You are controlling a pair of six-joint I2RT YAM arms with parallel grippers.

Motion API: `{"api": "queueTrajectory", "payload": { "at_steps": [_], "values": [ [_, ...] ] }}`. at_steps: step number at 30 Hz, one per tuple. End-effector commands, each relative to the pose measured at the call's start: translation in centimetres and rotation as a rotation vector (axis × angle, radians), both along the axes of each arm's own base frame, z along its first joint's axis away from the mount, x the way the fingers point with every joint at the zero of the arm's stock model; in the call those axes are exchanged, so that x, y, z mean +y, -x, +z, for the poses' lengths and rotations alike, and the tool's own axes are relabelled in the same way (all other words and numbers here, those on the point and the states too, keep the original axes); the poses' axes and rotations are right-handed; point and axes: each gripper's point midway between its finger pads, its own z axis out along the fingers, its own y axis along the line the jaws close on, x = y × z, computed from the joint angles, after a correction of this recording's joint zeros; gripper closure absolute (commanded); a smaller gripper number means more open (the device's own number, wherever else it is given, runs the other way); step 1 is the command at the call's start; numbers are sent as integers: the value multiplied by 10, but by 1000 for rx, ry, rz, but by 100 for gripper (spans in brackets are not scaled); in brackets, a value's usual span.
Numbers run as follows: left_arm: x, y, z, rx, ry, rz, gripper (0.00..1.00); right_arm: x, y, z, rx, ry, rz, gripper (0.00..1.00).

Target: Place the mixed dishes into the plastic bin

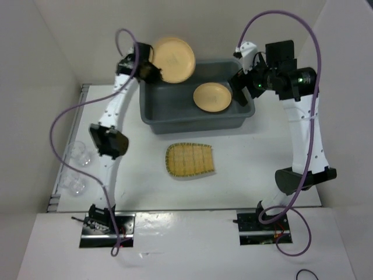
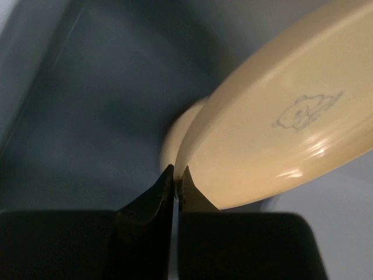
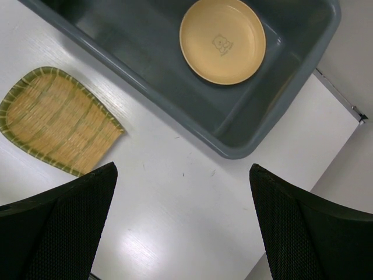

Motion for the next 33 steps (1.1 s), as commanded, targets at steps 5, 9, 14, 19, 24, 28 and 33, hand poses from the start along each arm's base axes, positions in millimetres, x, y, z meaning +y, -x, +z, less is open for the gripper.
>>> {"api": "queueTrajectory", "payload": {
  "at_steps": [5,9,14,19,24,28,33],
  "values": [
    [-94,2,-19,-23,27,-208,100,-37,7,32,-101,-27,-109,2],
    [-131,-7,-55,-4,111,-294,100,-44,7,26,-85,-23,-129,2],
    [-176,-23,-73,-64,232,-399,100,-47,3,14,-52,-9,-133,2],
    [-202,-29,-123,-9,339,-432,100,-54,-3,12,-53,4,-159,2],
    [-219,-38,-144,-32,434,-469,100,-54,-11,-1,-18,16,-167,2],
    [-220,-41,-153,-23,454,-455,100,-55,-21,-6,-9,25,-175,2],
    [-224,-39,-173,11,476,-458,92,-56,-29,-10,1,33,-182,2]
  ]
}}
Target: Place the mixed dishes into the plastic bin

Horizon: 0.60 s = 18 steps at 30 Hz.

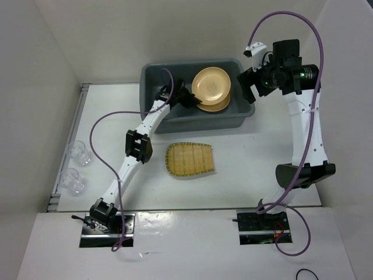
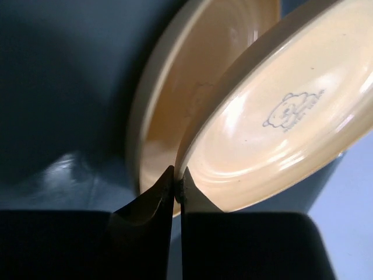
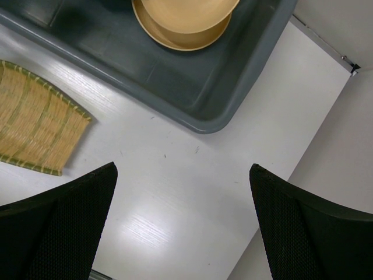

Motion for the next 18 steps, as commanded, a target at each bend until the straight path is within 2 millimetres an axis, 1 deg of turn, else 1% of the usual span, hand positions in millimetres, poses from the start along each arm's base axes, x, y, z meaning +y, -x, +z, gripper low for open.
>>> {"api": "queueTrajectory", "payload": {
  "at_steps": [1,3,4,5,6,7,8,9,10,11,12,13,14,15,16,17,18],
  "values": [
    [-13,-7,40,-96,101,-25,88,-4,-10,12,-52,1,-20,2],
    [-14,-6,40,-94,106,-33,76,-4,-10,12,-52,1,-20,2],
    [-14,-6,40,-94,106,-33,68,-4,-12,8,-43,2,-20,2],
    [-14,-6,45,-105,110,-33,47,-4,-12,8,-45,9,-14,2],
    [-14,-5,44,-97,107,-33,40,-4,-12,8,-45,9,-14,2],
    [-14,-5,58,-129,109,-40,35,-4,-12,8,-45,9,-14,2],
    [-13,-3,59,-132,97,-47,29,-2,-12,9,-45,2,-6,2],
    [-12,-1,79,-158,98,-53,14,-2,-14,5,-36,3,-6,2],
    [-10,-1,85,-170,87,-49,4,0,-14,5,-35,-4,2,2],
    [-6,0,88,-179,54,-45,0,0,-14,5,-35,-4,2,2],
    [3,-3,95,-193,35,-31,0,0,-14,5,-35,-4,2,2],
    [13,-2,114,-212,15,-19,0,2,-14,5,-34,-10,9,2],
    [20,-4,121,-247,-33,-5,0,2,-14,5,-34,-10,9,2],
    [34,-5,151,-296,-57,24,0,2,-13,5,-31,-18,3,2],
    [57,-11,157,-334,-164,75,0,4,-13,5,-31,-24,10,2],
    [69,-11,171,-368,-227,105,0,5,-13,1,-16,-28,16,2],
    [84,-4,209,-440,-280,140,0,5,-12,-7,8,-33,10,2]
  ]
}}
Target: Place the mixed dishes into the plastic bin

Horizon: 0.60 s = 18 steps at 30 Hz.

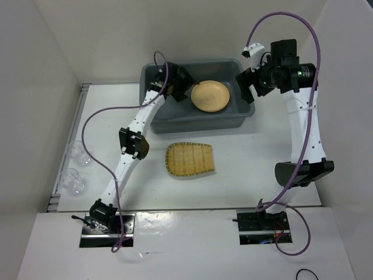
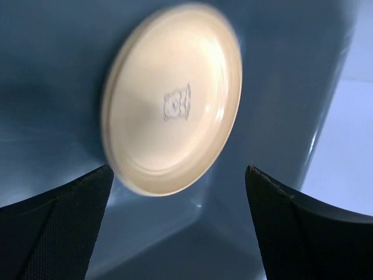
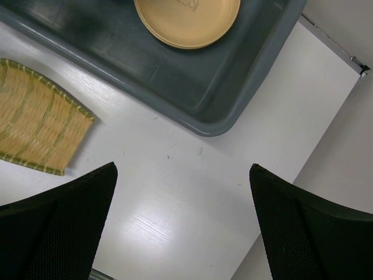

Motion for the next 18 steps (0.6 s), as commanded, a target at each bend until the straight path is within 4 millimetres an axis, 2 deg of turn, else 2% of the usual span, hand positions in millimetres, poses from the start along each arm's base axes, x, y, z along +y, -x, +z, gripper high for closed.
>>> {"api": "queueTrajectory", "payload": {
  "at_steps": [1,2,3,4,5,7,8,9,10,11,12,13,14,15,16,18],
  "values": [
    [73,4,155,-321,-229,142,0,3,-2,2,-15,-31,2,2],
    [98,3,161,-348,-357,206,0,5,0,4,-21,-46,3,2],
    [111,12,186,-381,-398,235,0,4,3,-5,5,-43,2,2],
    [125,17,180,-347,-458,243,0,4,6,-2,-6,-51,-4,2],
    [141,20,185,-349,-495,254,0,6,10,-4,3,-58,4,2],
    [153,35,190,-316,-525,244,0,9,16,-13,26,-69,18,2],
    [163,42,205,-331,-530,254,0,11,21,-9,17,-79,28,2],
    [171,50,209,-326,-577,246,0,16,26,-11,27,-102,54,2],
    [165,60,217,-341,-603,234,0,18,30,-10,17,-91,95,2],
    [170,73,236,-367,-631,246,0,20,39,-17,35,-94,112,2],
    [183,86,235,-339,-719,273,0,28,41,-22,37,-87,142,2],
    [193,96,238,-315,-751,292,0,49,49,-28,49,-77,214,4],
    [202,113,236,-261,-766,300,0,62,58,-44,92,-65,262,7],
    [201,119,242,-280,-749,238,0,79,68,-46,97,-88,324,8],
    [204,130,230,-210,-764,190,0,102,84,-62,151,-114,410,8],
    [210,151,215,-110,-764,189,0,123,108,-71,177,-143,513,8]
  ]
}}
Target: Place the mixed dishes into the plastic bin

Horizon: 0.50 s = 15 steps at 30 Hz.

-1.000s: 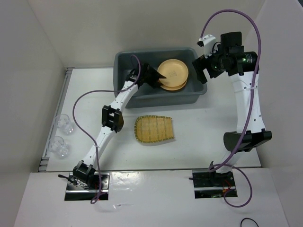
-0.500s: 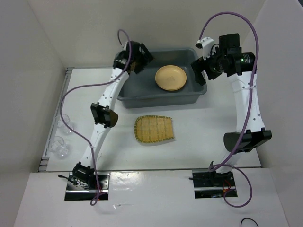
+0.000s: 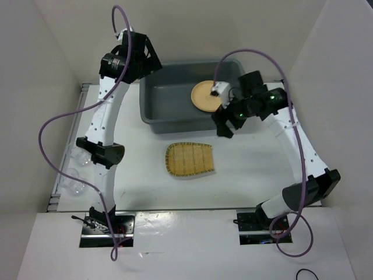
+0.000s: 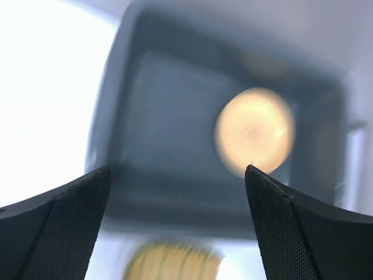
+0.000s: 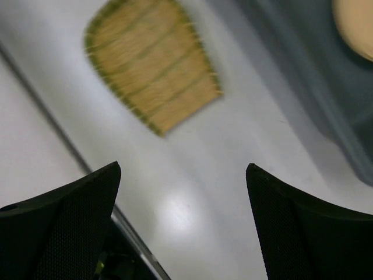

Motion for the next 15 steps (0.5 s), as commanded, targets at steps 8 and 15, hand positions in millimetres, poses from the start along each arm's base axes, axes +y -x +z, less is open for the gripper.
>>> {"api": "queueTrajectory", "payload": {
  "at_steps": [8,15],
  "values": [
    [78,179,-44,83,42,68,0,85,82,-91,-8,89,382,6],
    [99,296,-113,202,139,81,0,144,103,-113,-80,125,544,6]
  ]
}}
